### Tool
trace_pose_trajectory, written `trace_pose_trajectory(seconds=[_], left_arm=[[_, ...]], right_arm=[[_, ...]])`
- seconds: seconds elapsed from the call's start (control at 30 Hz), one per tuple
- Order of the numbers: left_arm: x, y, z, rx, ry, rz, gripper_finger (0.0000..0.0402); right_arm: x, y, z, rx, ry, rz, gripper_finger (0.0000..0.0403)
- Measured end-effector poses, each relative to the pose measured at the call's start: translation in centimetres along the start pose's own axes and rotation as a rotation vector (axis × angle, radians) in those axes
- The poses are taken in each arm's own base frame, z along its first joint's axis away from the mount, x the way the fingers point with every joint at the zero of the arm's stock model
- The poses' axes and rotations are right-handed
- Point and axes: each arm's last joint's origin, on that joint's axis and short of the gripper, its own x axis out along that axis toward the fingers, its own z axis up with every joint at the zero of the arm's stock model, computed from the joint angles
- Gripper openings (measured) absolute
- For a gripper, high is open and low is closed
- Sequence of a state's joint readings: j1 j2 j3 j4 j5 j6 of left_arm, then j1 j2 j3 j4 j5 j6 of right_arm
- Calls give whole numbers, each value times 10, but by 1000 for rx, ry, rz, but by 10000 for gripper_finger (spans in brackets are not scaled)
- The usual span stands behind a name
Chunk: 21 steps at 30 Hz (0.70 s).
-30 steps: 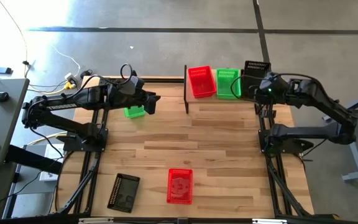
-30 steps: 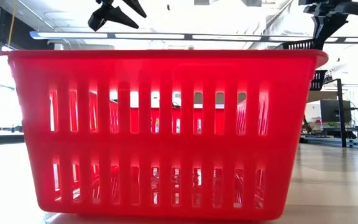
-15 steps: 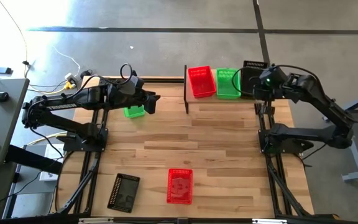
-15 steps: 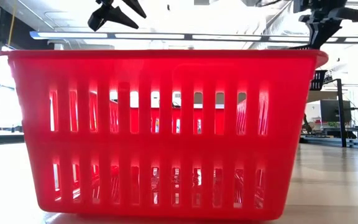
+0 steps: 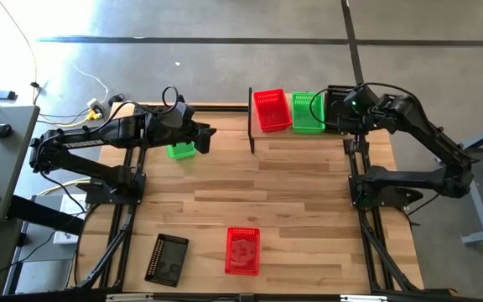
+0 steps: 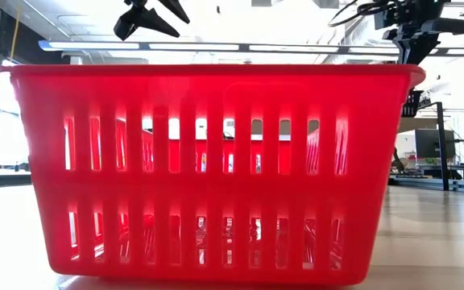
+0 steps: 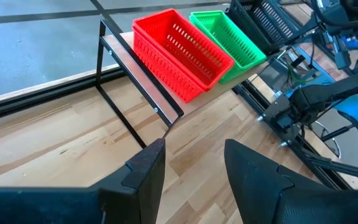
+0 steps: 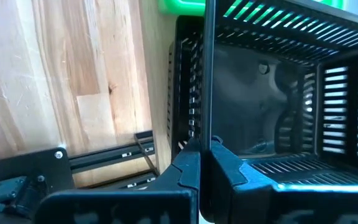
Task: Stack baskets on shelf by color
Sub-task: Stack the top black bin on top of the black bin
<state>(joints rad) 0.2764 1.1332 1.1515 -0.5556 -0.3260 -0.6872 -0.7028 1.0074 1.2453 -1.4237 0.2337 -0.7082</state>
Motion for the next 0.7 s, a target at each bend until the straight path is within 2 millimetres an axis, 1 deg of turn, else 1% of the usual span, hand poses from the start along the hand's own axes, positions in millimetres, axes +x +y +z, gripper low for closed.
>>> trace_pose_trajectory(seconds=[0.33, 0.43, 0.6, 0.7], left_arm=[[0, 0, 0, 0, 0, 0, 154], [0, 0, 0, 0, 0, 0, 154], [0, 0, 0, 0, 0, 0, 154], [0, 0, 0, -9, 0, 0, 154]], right_arm=[[0, 0, 0, -8, 2, 4, 5], [0, 0, 0, 0, 2, 1, 26], [-1, 0, 0, 19, -1, -2, 76], [-3, 1, -2, 22, -8, -8, 98]])
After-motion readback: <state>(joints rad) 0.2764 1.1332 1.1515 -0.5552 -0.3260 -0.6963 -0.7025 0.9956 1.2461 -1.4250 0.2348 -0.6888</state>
